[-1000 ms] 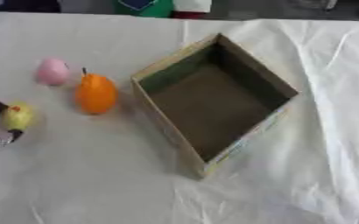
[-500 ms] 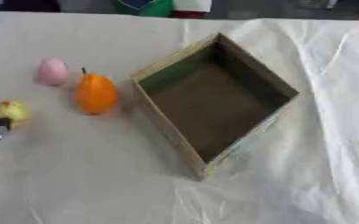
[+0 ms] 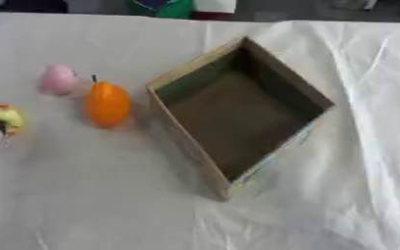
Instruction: Pick up objects on the table and place them in the box.
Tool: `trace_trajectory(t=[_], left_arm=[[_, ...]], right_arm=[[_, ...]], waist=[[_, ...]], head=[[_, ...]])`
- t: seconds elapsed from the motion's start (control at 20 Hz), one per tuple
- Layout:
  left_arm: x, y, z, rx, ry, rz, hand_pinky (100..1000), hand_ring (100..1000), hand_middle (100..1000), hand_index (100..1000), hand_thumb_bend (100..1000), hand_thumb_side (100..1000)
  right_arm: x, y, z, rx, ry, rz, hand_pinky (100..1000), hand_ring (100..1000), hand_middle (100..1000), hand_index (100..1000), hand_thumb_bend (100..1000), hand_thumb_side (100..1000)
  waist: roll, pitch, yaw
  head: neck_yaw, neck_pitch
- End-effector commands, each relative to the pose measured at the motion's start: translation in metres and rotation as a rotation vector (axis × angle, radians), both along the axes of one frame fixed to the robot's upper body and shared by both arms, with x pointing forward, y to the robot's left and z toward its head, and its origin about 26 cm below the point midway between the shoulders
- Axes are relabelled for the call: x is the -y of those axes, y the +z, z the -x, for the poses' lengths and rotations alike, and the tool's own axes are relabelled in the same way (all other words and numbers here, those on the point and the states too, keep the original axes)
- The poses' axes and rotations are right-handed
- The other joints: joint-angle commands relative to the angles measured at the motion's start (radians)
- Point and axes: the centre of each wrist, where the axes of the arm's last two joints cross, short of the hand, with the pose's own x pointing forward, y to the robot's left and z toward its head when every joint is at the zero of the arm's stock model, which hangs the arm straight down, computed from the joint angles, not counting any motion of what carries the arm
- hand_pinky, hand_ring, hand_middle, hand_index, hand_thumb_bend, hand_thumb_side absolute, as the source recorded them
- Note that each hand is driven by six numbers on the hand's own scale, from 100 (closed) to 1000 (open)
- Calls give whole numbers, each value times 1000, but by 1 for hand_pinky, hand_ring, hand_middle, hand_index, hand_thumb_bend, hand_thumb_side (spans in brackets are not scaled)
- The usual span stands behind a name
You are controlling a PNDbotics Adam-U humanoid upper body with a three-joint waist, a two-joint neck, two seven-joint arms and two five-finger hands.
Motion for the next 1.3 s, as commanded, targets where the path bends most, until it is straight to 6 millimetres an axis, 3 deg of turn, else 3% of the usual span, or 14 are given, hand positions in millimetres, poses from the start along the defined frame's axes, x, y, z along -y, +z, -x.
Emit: trace_trajectory(t=[0.05,0.75,0.95,1.3], left_arm=[[-3,17,2,81,10,-24,222,475,458,537,100,148],[27,77,31,313,-113,-58,191,454,453,538,100,209],[48,101,41,393,-204,-70,186,446,448,533,100,220],[103,146,52,558,-421,10,172,435,434,519,100,268]], right_arm=[[0,8,4,26,7,15,734,570,457,652,100,377],[1,10,4,27,8,27,732,572,457,652,100,377],[1,12,4,33,11,40,730,573,459,652,100,376],[-3,15,3,38,35,49,729,574,460,652,100,379]], waist=[[3,-19,2],[12,-36,4],[16,-42,3],[20,-54,-1]], head=[[-3,-4],[-20,11],[-30,21],[-26,28]])
